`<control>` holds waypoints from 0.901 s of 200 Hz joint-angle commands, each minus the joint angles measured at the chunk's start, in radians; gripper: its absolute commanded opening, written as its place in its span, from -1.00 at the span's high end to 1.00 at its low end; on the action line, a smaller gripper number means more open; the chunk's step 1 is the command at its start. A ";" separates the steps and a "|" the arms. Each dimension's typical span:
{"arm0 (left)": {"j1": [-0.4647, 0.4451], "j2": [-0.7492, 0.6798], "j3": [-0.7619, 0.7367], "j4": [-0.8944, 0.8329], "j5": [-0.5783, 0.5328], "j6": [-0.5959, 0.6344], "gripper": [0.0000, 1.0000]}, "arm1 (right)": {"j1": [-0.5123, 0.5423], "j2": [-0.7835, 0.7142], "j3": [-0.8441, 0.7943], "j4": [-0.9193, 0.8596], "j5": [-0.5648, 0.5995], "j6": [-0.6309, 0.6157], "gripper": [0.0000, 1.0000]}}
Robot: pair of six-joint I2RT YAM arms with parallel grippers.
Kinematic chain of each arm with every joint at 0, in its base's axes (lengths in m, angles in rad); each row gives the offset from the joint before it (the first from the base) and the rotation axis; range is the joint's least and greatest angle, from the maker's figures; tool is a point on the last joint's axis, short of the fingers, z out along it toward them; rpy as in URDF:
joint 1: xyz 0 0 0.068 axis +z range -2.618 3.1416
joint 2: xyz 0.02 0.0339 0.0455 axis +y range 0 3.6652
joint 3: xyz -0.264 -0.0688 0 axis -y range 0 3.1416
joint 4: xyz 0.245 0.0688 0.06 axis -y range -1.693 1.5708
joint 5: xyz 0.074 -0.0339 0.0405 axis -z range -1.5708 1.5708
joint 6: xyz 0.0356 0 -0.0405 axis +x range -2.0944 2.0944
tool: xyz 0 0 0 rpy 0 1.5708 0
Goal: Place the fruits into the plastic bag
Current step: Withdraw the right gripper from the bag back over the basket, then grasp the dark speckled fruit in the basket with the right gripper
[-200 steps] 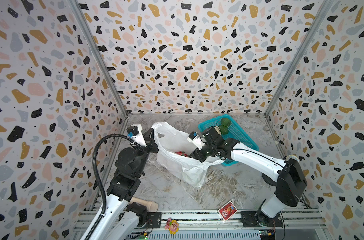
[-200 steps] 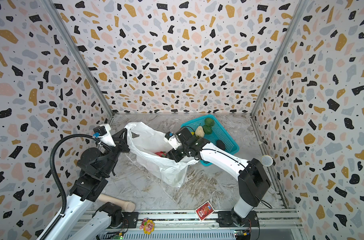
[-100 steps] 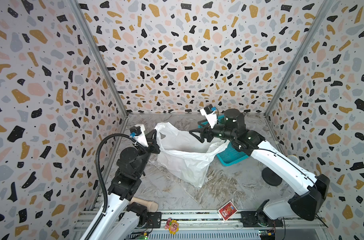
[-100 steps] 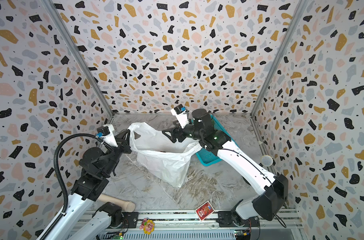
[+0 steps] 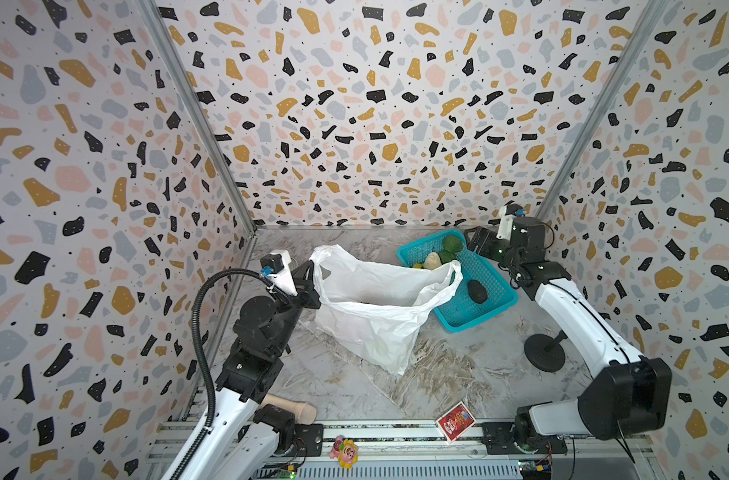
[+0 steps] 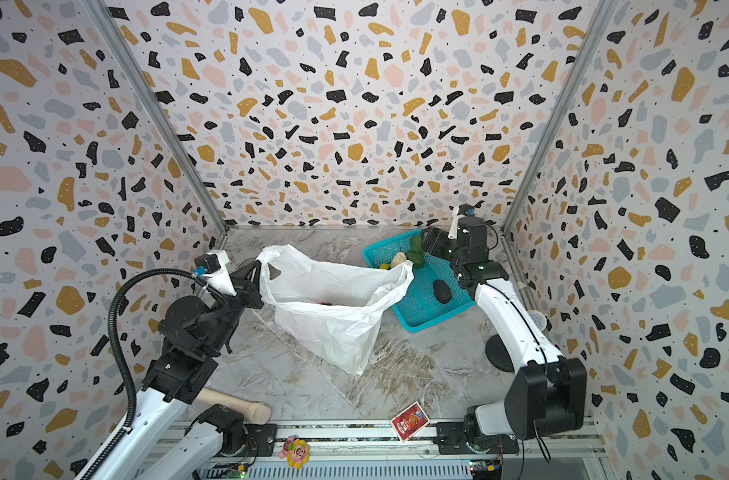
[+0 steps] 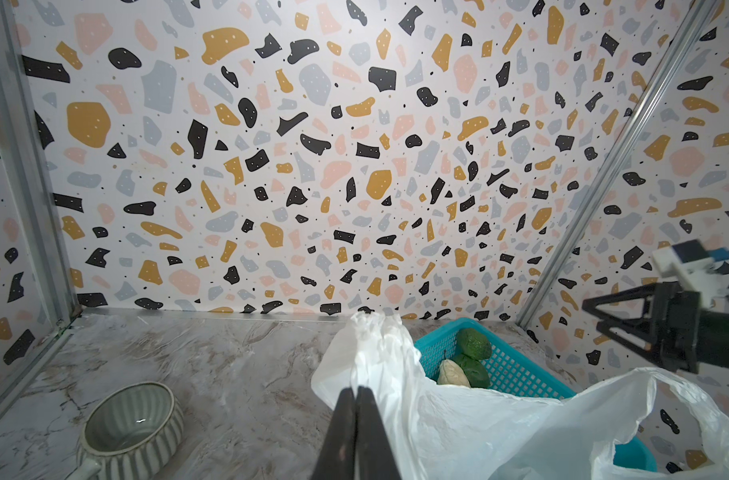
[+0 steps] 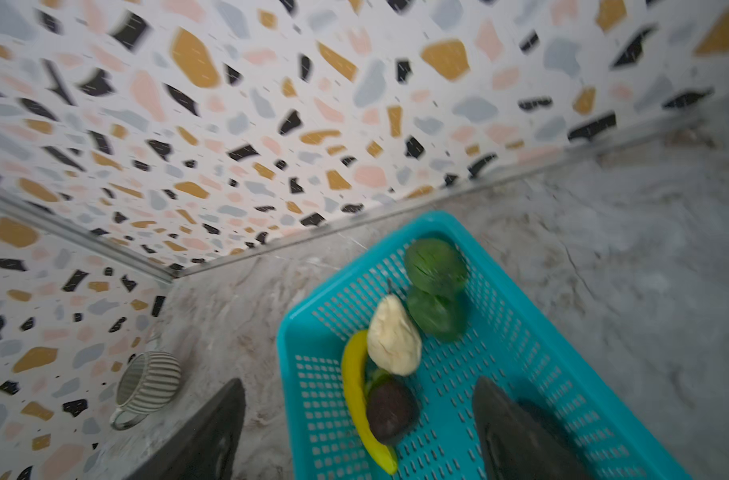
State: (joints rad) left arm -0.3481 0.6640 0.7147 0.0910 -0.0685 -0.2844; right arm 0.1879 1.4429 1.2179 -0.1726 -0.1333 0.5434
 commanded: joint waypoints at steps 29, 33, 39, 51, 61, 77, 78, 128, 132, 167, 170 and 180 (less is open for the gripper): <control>0.004 -0.020 -0.008 0.045 0.000 0.005 1.00 | 0.007 0.138 -0.045 -0.163 0.194 0.014 -0.68; 0.003 -0.020 -0.008 0.045 -0.001 0.005 1.00 | 0.008 0.147 -0.047 -0.162 0.201 0.011 -0.68; 0.003 -0.021 -0.007 0.044 -0.001 0.004 1.00 | 0.007 0.161 -0.047 -0.165 0.216 0.012 -0.68; 0.002 -0.022 -0.004 0.042 -0.001 0.006 1.00 | 0.007 0.190 -0.043 -0.167 0.243 0.006 -0.68; 0.003 -0.025 -0.004 0.044 -0.001 0.007 1.00 | 0.006 0.217 -0.033 -0.176 0.262 0.000 -0.68; 0.003 -0.027 -0.007 0.049 -0.005 0.007 1.00 | 0.004 0.267 -0.017 -0.189 0.273 -0.014 -0.67; 0.003 -0.028 -0.007 0.049 -0.005 0.009 1.00 | 0.004 0.270 -0.015 -0.190 0.273 -0.015 -0.68; 0.002 -0.026 -0.014 0.063 -0.007 0.017 1.00 | 0.004 0.422 0.031 -0.194 0.233 -0.047 -0.55; 0.001 -0.025 -0.015 0.065 -0.007 0.016 1.00 | 0.003 0.433 0.035 -0.194 0.227 -0.048 -0.51; 0.003 -0.014 -0.011 0.070 -0.005 0.010 1.00 | 0.002 0.458 0.037 -0.180 0.210 -0.053 0.18; 0.002 -0.014 -0.011 0.070 -0.004 0.011 1.00 | 0.002 0.456 0.036 -0.178 0.207 -0.054 0.26; 0.002 -0.015 -0.009 0.068 -0.006 0.013 1.00 | 0.003 0.437 0.032 -0.163 0.187 -0.063 0.49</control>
State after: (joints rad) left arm -0.3481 0.6506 0.7128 0.0986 -0.0692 -0.2802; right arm 0.1917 1.9015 1.2411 -0.3138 0.0933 0.4946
